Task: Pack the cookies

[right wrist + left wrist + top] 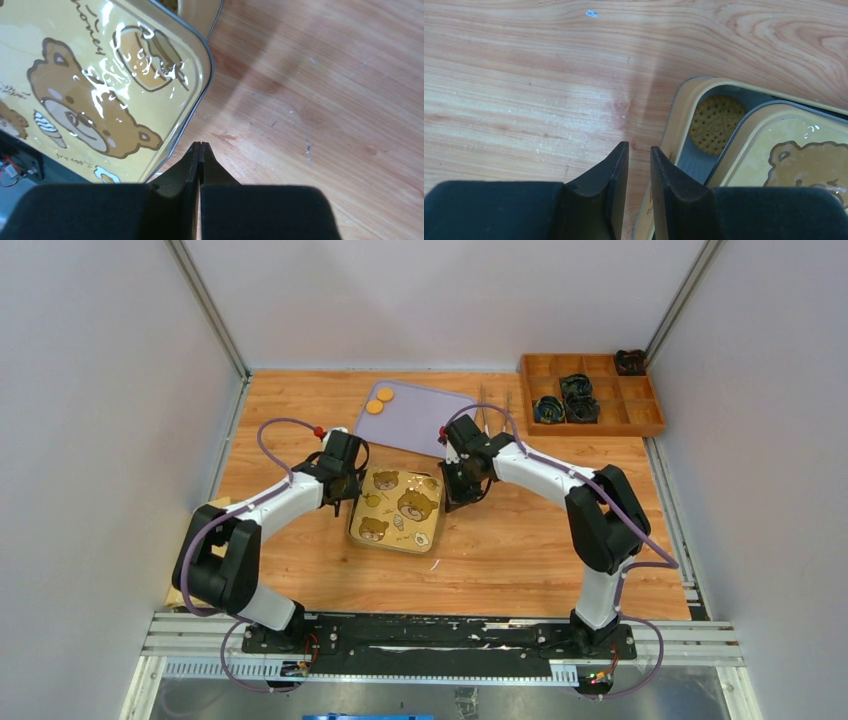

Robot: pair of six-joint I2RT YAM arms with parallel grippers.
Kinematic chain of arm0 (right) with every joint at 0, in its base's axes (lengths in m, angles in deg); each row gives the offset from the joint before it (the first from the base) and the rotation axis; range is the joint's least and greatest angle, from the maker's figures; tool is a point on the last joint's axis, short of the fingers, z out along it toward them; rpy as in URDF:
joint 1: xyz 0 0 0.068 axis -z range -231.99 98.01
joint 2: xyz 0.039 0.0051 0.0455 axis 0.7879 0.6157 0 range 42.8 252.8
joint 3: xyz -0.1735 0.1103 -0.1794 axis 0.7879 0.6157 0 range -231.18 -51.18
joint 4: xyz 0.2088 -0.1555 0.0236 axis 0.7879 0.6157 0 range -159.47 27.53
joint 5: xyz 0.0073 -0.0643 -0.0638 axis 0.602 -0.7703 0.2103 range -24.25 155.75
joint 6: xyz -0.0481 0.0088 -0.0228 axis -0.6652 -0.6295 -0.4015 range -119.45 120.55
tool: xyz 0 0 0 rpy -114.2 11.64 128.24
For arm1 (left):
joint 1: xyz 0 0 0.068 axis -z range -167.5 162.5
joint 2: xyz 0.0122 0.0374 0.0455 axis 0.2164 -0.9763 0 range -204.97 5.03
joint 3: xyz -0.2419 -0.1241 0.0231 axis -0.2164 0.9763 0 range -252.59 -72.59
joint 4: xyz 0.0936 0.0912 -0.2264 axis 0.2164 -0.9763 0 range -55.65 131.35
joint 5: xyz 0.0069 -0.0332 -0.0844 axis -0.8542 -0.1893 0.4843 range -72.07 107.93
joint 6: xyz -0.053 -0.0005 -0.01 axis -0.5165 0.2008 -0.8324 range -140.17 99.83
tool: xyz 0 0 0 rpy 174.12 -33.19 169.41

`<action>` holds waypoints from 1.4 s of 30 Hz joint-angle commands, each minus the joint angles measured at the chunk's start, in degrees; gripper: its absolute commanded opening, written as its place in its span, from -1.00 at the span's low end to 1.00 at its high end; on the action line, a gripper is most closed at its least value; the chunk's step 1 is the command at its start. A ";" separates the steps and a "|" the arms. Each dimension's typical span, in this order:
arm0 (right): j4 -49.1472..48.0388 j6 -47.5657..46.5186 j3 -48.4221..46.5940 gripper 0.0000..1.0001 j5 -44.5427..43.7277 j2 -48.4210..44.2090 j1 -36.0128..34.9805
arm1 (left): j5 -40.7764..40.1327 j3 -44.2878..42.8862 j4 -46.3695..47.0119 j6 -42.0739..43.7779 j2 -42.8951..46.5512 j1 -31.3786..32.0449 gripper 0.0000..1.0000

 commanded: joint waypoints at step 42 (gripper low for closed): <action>8.76 -2.78 -1.94 -1.00 -5.88 3.52 -1.46 | -7.78 -1.98 -2.47 0.83 2.63 5.09 -0.48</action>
